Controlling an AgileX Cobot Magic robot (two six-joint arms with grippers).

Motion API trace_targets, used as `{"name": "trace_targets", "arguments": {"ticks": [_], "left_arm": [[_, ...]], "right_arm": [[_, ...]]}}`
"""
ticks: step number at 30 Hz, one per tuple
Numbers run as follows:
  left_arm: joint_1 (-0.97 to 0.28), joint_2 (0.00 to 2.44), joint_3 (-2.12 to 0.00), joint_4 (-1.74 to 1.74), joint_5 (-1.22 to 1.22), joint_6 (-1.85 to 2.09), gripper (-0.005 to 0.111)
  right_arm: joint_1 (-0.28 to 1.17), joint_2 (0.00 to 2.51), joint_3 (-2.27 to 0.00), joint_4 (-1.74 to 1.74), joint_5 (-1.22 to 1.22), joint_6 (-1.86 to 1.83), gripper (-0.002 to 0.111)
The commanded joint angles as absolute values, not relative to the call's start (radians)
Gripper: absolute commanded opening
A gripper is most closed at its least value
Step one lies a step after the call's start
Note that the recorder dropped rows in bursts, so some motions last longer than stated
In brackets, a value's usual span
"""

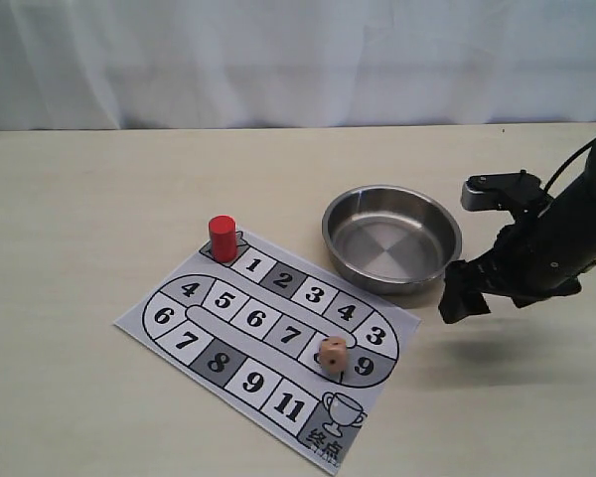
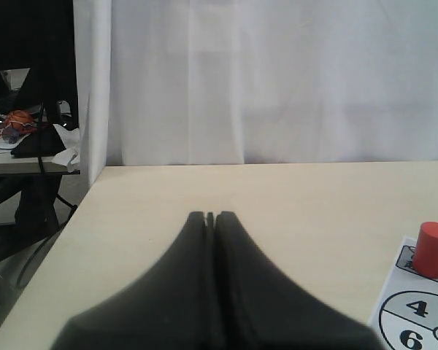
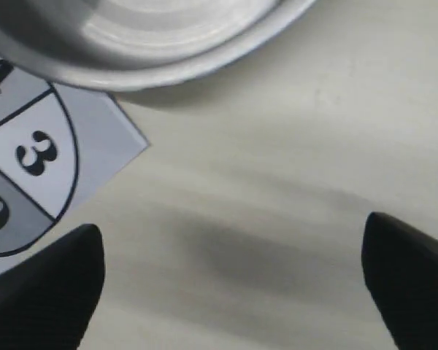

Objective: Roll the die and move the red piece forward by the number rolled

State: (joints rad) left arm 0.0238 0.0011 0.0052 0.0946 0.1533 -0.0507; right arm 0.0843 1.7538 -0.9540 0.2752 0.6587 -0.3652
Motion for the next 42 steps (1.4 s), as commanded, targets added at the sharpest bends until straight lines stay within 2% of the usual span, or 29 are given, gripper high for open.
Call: {"name": "trace_targets", "arguments": {"ticks": [1,13,23,28,42], "left_arm": [[0.024,0.000,0.000,0.093,0.143,-0.053,0.000],[0.024,0.000,0.000,0.093,0.143,-0.053,0.000],[0.024,0.000,0.000,0.093,0.143,-0.053,0.000],[0.024,0.000,0.000,0.093,0.143,-0.053,0.000],[0.024,0.000,0.000,0.093,0.143,-0.053,0.000]], "right_arm": [[0.085,1.754,-0.952,0.127,0.614,-0.204,0.080],[0.085,1.754,-0.952,0.055,0.595,-0.138,0.042],[0.085,1.741,-0.952,0.055,0.600,-0.144,0.004],[0.123,1.688,-0.952,0.066,0.618,-0.199,0.004],[0.574,1.625,-0.952,0.068,0.625,-0.262,0.004]]}}
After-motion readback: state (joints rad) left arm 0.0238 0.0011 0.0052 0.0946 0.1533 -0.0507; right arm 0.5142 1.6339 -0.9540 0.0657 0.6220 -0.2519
